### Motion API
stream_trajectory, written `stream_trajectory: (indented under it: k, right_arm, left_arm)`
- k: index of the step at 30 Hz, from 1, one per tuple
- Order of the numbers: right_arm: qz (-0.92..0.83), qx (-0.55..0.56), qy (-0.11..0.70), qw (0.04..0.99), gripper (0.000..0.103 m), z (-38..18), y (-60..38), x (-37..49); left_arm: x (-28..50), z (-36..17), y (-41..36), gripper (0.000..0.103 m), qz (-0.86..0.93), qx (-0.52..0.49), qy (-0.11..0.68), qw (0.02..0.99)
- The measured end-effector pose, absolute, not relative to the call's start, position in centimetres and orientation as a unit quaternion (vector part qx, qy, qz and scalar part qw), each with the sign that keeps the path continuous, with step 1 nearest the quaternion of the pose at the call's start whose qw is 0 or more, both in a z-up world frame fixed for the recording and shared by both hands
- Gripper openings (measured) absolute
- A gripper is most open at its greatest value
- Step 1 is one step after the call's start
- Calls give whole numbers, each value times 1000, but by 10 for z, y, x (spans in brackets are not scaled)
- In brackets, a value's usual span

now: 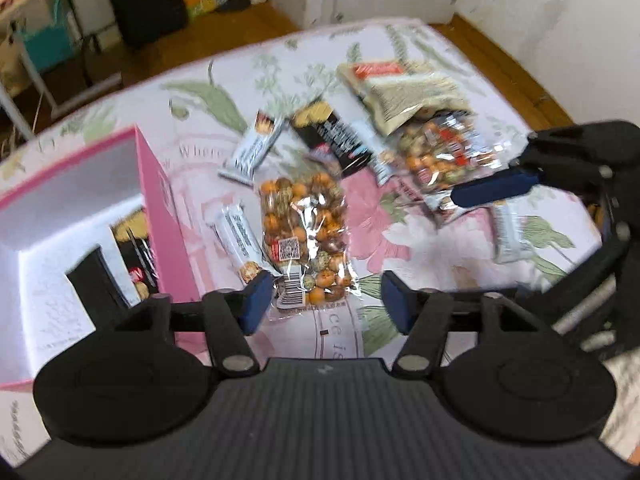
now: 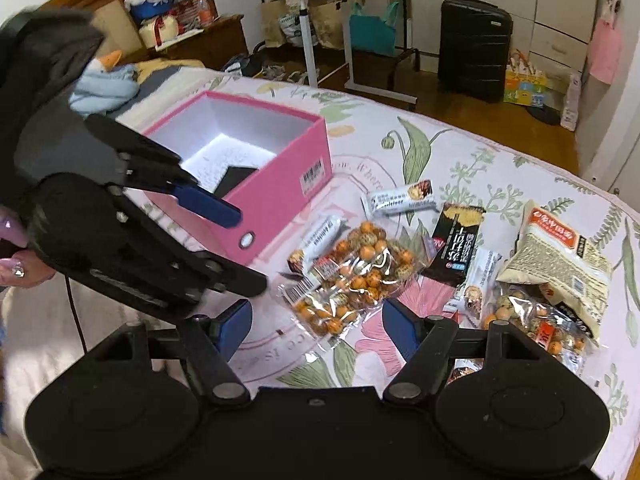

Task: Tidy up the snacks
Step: 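Move the left gripper back toward the bag of coated nuts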

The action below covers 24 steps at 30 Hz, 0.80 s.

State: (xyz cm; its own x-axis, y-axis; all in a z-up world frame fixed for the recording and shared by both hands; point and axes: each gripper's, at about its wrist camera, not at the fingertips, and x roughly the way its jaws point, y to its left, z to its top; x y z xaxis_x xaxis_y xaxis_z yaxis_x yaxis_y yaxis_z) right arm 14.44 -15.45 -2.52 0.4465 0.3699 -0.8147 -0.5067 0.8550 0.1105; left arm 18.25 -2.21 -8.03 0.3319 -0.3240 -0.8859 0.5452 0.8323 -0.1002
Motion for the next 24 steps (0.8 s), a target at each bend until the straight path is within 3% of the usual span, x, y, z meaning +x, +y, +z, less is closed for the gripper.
stream_trajectory:
  k: [11, 15, 24]
  right_arm:
    - [259, -52, 459, 848, 77, -112, -156, 175]
    - [252, -12, 462, 850, 77, -137, -159, 180]
    - [268, 8, 448, 853, 82, -165, -167, 189]
  left_arm:
    - [218, -148, -27, 52, -209, 44, 563, 799]
    - [220, -175, -31, 52, -146, 87, 550, 817]
    - [228, -186, -26, 62, -172, 52, 567, 804]
